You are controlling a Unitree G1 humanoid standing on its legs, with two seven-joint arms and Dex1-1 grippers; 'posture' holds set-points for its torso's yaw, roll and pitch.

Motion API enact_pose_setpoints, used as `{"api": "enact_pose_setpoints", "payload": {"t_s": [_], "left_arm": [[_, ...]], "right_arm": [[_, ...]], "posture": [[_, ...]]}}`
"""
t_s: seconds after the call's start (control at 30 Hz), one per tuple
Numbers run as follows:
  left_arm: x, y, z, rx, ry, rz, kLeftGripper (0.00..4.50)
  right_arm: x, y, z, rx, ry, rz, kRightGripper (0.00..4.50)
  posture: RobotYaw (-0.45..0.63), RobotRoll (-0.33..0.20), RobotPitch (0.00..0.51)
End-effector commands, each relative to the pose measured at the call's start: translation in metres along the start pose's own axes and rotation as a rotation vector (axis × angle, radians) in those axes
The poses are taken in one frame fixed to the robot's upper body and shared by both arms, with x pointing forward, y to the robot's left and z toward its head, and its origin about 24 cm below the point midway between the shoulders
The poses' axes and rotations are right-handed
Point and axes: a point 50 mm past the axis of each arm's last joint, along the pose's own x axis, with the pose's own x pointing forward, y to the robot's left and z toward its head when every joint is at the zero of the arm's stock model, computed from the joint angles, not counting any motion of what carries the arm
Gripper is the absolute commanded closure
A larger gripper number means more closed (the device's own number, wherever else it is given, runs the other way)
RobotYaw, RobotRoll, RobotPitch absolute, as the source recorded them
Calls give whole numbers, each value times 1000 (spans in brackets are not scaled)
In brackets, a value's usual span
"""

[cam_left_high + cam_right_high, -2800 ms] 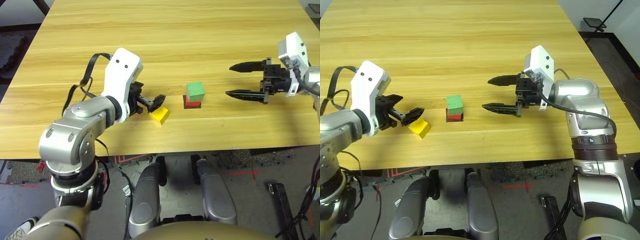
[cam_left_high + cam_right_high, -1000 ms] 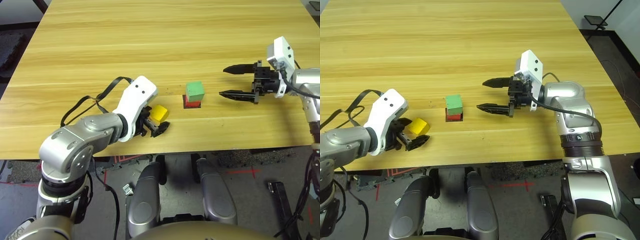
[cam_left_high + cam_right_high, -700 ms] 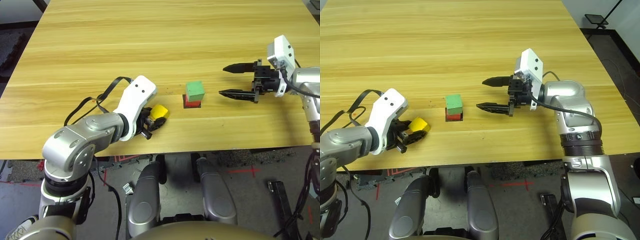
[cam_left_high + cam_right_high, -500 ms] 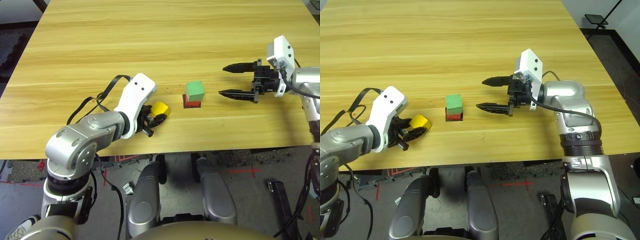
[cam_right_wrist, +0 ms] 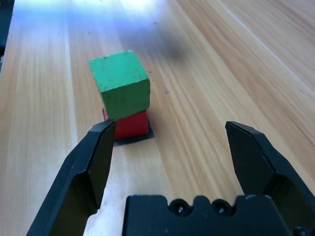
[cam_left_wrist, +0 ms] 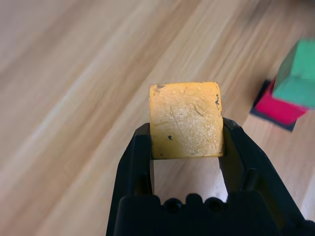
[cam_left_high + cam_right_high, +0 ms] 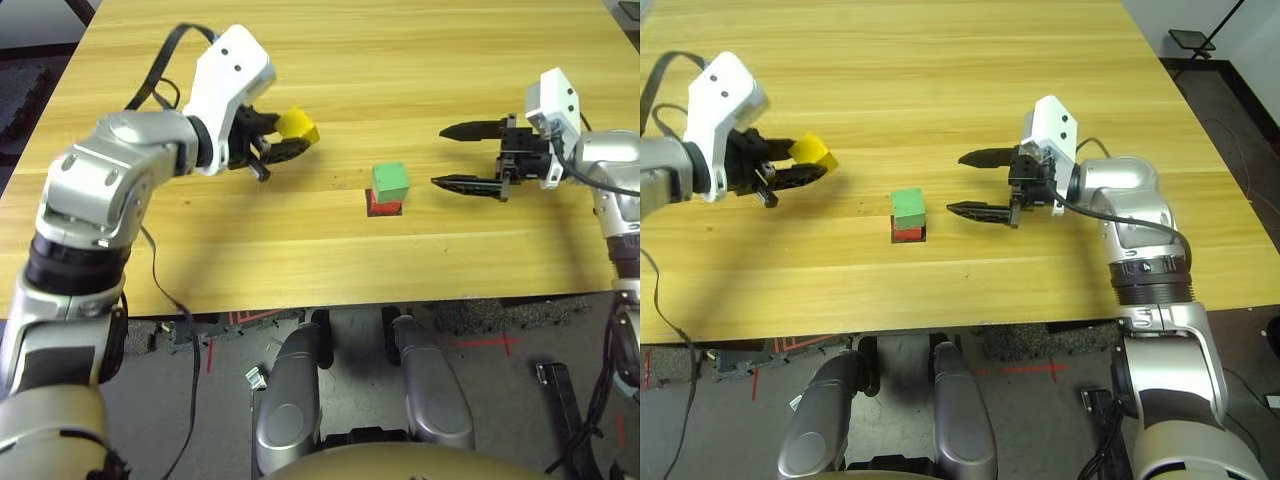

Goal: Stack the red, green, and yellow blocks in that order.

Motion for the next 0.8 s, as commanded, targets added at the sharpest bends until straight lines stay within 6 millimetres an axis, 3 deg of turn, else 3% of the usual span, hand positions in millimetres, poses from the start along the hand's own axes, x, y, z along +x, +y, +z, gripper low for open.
{"api": "enact_pose_setpoints", "payload": {"t_s": [0.03, 0.23, 0.37, 0.53, 0.8], "left_arm": [[9, -6, 17, 73, -36, -114, 2579], [24, -25, 35, 138, -65, -265, 2579], [30, -48, 37, 158, -67, -389, 2579], [34, -67, 35, 170, -44, -482, 2579], [49, -58, 34, 146, -1, -397, 2579]], "right_arm": [[-6, 6, 2, -10, 37, 44, 0], [-11, 10, 15, -37, 48, 79, 0], [-13, 10, 25, -58, 43, 76, 0], [-19, 8, 24, -59, 56, 50, 0], [-20, 10, 21, -51, 57, 40, 0]], "posture": [[331, 122, 249], [316, 117, 246], [300, 113, 245], [286, 115, 246], [269, 122, 253]]}}
